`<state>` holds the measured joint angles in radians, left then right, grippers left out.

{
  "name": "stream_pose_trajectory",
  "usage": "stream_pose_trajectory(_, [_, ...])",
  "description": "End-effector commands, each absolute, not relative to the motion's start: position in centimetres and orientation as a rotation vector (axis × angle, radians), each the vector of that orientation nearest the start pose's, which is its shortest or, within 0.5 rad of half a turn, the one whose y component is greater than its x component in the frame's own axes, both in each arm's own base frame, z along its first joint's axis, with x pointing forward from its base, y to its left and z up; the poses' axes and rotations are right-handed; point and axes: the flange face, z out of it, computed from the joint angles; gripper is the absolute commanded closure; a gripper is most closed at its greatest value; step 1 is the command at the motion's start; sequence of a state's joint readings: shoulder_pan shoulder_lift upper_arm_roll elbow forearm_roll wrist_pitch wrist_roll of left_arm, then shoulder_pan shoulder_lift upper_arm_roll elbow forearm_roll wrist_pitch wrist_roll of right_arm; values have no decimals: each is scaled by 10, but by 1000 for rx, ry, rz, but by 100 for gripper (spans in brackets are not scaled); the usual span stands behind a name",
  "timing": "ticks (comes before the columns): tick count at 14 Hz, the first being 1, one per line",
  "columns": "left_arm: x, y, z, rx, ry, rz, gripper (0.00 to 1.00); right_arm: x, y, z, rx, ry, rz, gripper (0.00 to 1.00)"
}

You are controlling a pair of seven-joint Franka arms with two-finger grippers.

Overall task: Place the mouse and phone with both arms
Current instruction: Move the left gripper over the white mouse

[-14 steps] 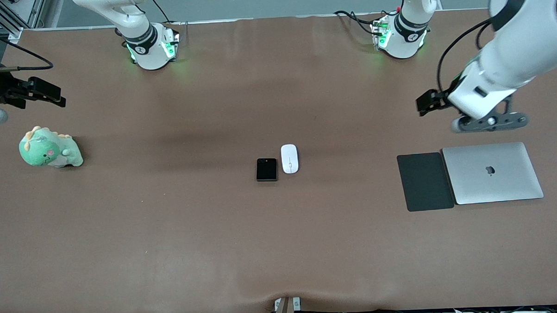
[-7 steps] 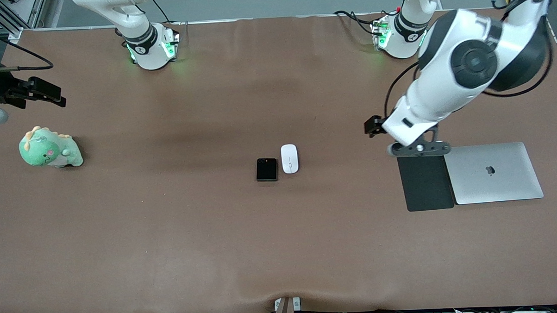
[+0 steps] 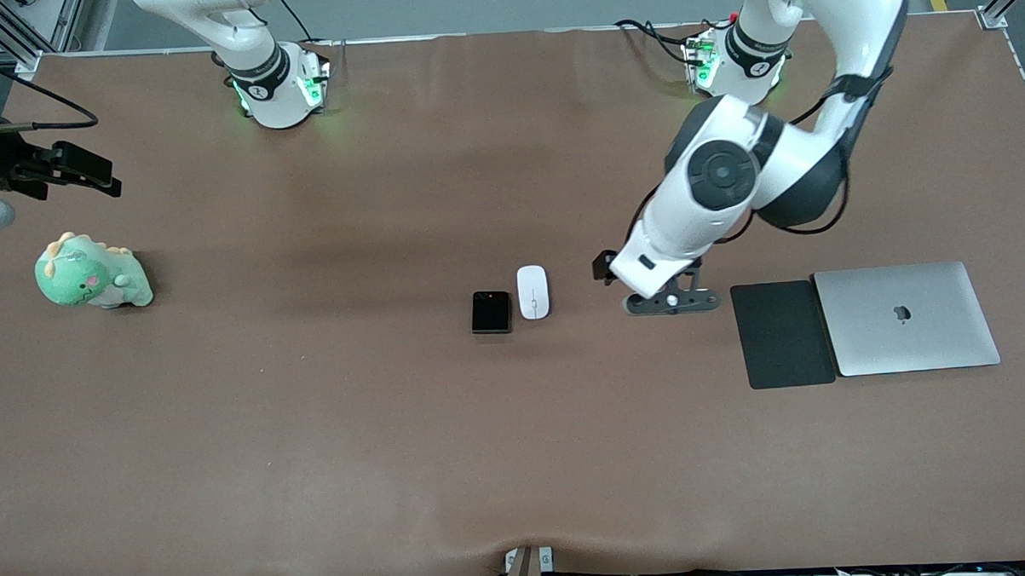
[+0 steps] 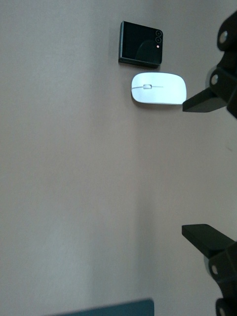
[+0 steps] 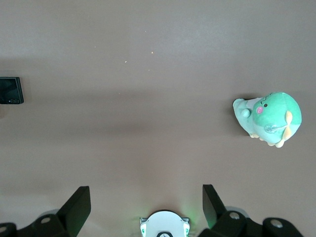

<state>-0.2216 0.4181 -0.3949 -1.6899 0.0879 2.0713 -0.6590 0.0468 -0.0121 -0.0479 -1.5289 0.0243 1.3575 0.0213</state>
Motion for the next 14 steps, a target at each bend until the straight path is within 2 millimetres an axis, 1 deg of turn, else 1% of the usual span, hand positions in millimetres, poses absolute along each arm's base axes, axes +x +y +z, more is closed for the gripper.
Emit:
stream_pose_trajectory(1, [549,-389,334,-3184,-134,28,0,528,3,638,-3106,51,254,0])
stream_pose_trajectory(3, [536,-416,307,-3194,-181,11,0,529,3,637,-3106,51,254,0])
stream_pose_trajectory(4, [535,-424,295,-3201,-226,11,0,529,4,636,-3106,49,256,0])
stream_pose_trajectory(6, [526,-449,269,-3205,-234,52,0,530,3,635,-3106,51,261,0])
stream_pose_trajectory(7, [523,-458,259,-3204,-230,65,0,530,4,635,-3106,49,261,0])
stream_pose_trajectory(8, [521,-465,249,-3202,-220,80,3,530,5,635,-3106,46,261,0])
stream_pose_trajectory(10, [515,-475,234,-3202,-212,105,6,532,5,632,-3105,46,268,0])
stream_pose_trajectory(11, [516,-477,232,-3209,-215,83,7,532,5,632,-3105,46,268,0])
stream_pose_trajectory(13, [510,-483,218,-3209,-221,88,8,534,7,629,-3103,41,273,0])
stream_pose_trajectory(14, [511,-484,213,-3211,-236,76,9,536,16,624,-3097,16,285,0])
